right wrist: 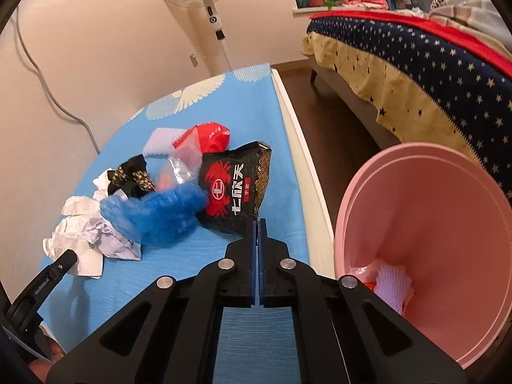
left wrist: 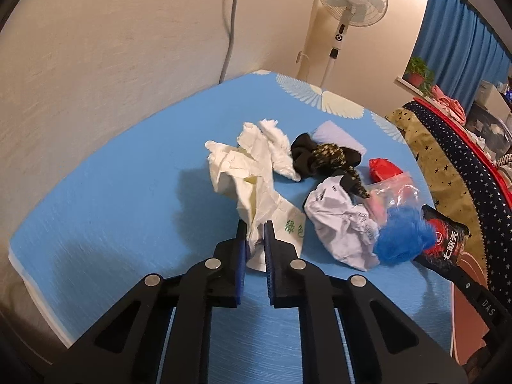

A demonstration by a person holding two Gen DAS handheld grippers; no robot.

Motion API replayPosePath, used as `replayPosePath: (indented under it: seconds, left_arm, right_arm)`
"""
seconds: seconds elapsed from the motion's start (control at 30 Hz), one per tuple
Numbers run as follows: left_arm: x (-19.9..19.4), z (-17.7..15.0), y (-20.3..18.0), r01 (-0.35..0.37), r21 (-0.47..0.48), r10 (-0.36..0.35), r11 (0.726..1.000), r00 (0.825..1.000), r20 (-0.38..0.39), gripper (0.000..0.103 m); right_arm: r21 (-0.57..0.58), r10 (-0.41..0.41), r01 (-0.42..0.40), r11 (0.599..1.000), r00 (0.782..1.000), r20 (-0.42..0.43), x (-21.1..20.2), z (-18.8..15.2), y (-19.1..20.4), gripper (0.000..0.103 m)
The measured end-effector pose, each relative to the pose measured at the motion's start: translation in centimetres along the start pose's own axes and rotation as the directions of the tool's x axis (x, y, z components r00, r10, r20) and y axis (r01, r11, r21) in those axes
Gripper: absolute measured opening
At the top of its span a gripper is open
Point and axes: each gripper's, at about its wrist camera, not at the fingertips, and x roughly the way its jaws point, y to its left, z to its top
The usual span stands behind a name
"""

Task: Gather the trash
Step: 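Grasp the white tissue with the left tool while the right tool grasps the black snack bag, then lift both held items and carry them over the pink bin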

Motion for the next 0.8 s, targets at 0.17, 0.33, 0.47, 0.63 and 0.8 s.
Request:
replayPosePath:
  seconds: [0.17, 0.33, 0.47, 0.63, 0.8]
  left_arm:
    - [-1.0, 0.4, -0.3, 0.005, 0.015, -0.005, 1.0, 1.0, 0.027, 0.008]
    - [-2.0, 0.8, -0.8, 0.011, 0.035, -0.013, 0.999, 0.998, 0.055, 0.007]
    - [-3.0, 1.1, -1.0, 0.012, 0.049, -0.016, 0.999, 0.996, 0.085, 0.007]
    - [-4.3, 1.5, -1.6, 0.008, 0.084, -0.018, 0.996, 0.992, 0.122, 0.007]
    - [-5.4, 1.8, -1.8, 0.014, 0.1, -0.028, 0.995, 0.99, 0.137, 0.007]
  right_arm:
    - [-0.024, -0.01, 0.011, 1.0, 0.999, 0.036, -1.3, 0.4, 0.3, 0.001]
    - [-0.041, -0.02, 0.023, 0.999, 0.998, 0.068, -2.4, 0.8, 0.5, 0.001]
    - [-0.055, -0.024, 0.03, 0.998, 0.995, 0.1, -3.7, 1.2, 0.6, 0.001]
    - [-0.073, -0.029, 0.04, 0.997, 0.99, 0.14, -5.3, 1.5, 0.7, 0.001]
    - [-0.09, -0.042, 0.058, 0.994, 0.984, 0.173, -6.8, 1.7, 0.9, 0.001]
